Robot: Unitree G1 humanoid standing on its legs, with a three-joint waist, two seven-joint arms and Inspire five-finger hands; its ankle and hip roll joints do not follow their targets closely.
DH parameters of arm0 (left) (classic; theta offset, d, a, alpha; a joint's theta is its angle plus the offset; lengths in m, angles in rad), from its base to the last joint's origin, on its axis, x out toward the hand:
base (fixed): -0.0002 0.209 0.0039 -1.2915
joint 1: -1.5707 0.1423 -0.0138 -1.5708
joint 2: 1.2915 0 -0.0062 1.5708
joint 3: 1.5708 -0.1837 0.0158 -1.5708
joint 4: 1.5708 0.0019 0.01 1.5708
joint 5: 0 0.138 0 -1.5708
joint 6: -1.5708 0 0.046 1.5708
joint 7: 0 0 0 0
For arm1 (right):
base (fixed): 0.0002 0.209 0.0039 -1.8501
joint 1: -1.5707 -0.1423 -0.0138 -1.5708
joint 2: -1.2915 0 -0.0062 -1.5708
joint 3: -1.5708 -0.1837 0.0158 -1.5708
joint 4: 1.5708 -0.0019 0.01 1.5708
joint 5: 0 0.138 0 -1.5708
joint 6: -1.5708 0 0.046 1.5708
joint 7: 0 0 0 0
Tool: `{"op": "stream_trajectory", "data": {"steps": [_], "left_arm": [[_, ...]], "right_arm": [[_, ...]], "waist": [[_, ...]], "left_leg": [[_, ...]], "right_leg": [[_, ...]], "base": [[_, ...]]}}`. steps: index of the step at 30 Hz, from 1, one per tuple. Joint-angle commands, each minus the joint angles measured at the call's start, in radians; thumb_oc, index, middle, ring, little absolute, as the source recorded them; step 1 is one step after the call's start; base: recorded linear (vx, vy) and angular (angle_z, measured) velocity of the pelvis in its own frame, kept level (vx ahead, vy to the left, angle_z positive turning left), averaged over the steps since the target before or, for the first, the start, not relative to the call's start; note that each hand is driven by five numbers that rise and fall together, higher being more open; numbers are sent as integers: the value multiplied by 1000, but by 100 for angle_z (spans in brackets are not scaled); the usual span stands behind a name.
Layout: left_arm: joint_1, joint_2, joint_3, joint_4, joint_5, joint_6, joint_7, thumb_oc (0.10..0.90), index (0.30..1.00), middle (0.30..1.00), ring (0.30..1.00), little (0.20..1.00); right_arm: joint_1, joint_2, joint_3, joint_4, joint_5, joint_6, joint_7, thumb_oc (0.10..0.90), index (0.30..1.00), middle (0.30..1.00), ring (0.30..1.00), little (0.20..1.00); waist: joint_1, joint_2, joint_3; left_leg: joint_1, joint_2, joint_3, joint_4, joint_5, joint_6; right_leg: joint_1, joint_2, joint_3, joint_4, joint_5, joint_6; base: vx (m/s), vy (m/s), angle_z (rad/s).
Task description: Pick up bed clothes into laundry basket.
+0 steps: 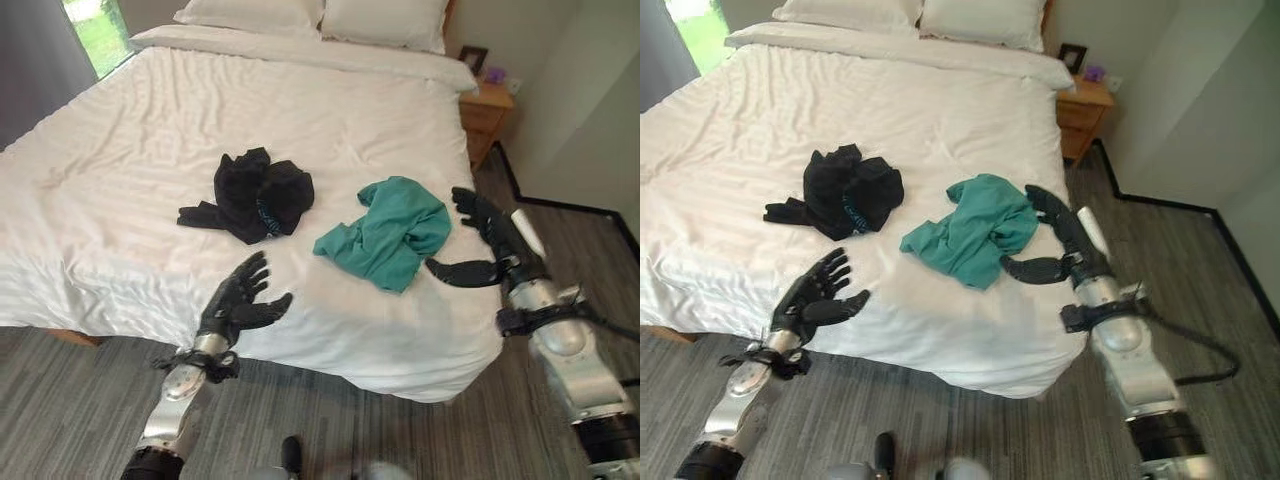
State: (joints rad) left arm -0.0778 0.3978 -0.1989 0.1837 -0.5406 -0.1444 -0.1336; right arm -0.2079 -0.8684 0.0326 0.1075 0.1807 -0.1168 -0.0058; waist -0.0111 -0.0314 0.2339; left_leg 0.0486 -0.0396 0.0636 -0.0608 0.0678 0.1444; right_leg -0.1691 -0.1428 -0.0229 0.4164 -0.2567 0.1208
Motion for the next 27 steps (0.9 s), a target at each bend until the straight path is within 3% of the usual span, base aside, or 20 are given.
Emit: {"op": "stream_trajectory", "data": {"steps": [1, 4, 10, 15, 27], "left_arm": [[-1, 47, -6, -90, -20, -70, -49, 800, 900, 900, 900, 900], [42, 32, -1, -97, -34, -65, -63, 800, 900, 900, 900, 900], [85, 49, -45, -93, -94, -40, -101, 800, 900, 900, 900, 900], [85, 37, -67, -95, -153, -39, -92, 800, 900, 900, 900, 900], [128, 59, -17, -124, -138, -53, -51, 800, 900, 900, 900, 900]], "right_arm": [[-176, -85, -46, 108, -36, -35, -38, 800, 900, 900, 900, 900], [-217, -114, -24, 168, -54, -23, -42, 800, 900, 900, 900, 900], [-537, -228, 256, 475, -207, 10, -59, 800, 900, 900, 900, 900], [-712, -186, 377, 646, -158, 15, -67, 800, 900, 900, 900, 900], [-830, -80, 485, 875, -132, 26, -50, 800, 900, 900, 900, 900]], "waist": [[26, -55, -76], [41, -59, -97], [60, -53, -119], [74, -51, -116], [110, -45, -90]], "left_leg": [[44, 28, 12, 97, -134, -141], [48, 26, 12, 77, -128, -139], [43, 29, -9, 35, -110, -149], [30, 33, -22, 7, -90, -158], [-7, 45, -41, -8, -63, -175]], "right_leg": [[160, 4, -24, -282, 268, 47], [189, 19, -26, -316, 260, 42], [231, 40, -36, -403, 238, 24], [228, 47, -51, -421, 237, 14], [219, 60, -72, -468, 252, 5]], "base": [[212, -66, 66], [113, -60, 33], [77, -39, 12], [15, -7, 5], [-4, -24, 9]]}}
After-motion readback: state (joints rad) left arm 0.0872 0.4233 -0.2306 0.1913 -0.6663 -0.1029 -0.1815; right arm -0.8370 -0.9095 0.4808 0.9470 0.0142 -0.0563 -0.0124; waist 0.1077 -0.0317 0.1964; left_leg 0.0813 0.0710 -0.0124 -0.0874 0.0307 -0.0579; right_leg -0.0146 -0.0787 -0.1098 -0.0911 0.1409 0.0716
